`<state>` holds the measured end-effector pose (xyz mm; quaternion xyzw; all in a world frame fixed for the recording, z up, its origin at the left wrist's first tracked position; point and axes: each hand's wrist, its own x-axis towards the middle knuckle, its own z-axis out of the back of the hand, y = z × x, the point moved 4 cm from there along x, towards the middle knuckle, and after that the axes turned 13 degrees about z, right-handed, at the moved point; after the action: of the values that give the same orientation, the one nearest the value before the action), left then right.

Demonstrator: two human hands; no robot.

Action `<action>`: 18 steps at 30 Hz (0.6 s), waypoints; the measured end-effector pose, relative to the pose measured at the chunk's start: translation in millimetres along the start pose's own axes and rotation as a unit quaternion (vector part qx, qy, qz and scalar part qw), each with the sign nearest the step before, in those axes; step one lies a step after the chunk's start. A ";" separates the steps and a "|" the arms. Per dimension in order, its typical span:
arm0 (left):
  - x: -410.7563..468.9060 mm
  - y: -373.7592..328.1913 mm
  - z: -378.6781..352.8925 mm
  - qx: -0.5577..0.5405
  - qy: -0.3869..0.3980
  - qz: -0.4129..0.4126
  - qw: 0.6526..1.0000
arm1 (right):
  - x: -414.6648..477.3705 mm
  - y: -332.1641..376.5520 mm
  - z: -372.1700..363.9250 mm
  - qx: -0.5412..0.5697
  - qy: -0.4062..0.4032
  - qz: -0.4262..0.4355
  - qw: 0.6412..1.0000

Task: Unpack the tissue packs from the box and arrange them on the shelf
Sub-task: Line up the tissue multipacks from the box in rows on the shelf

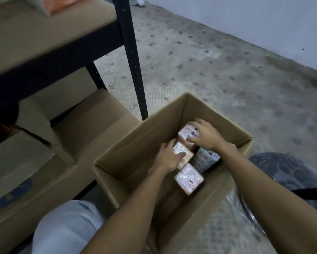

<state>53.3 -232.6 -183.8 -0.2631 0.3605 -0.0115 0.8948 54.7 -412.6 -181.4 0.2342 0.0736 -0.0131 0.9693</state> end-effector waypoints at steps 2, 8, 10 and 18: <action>9.2 -1.1 -9.5 -0.031 0.008 0.008 0.999 | 8.8 -7.7 -8.2 0.004 0.013 0.006 1.000; 22.1 0.4 -30.0 -0.140 -0.006 0.044 0.989 | 22.0 -12.9 -29.3 0.012 0.011 0.012 1.000; 23.1 0.7 -32.7 -0.159 -0.017 0.052 0.986 | 24.7 -10.1 -30.4 -0.001 0.007 0.011 1.000; 25.3 6.6 -41.3 -0.249 -0.036 0.106 0.962 | 30.5 2.5 -32.7 -0.056 0.032 -0.017 0.998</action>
<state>44.0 -251.4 -227.9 -0.4377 0.3451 0.1831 0.8098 80.5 -395.3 -213.6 0.1784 0.1092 -0.0180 0.9777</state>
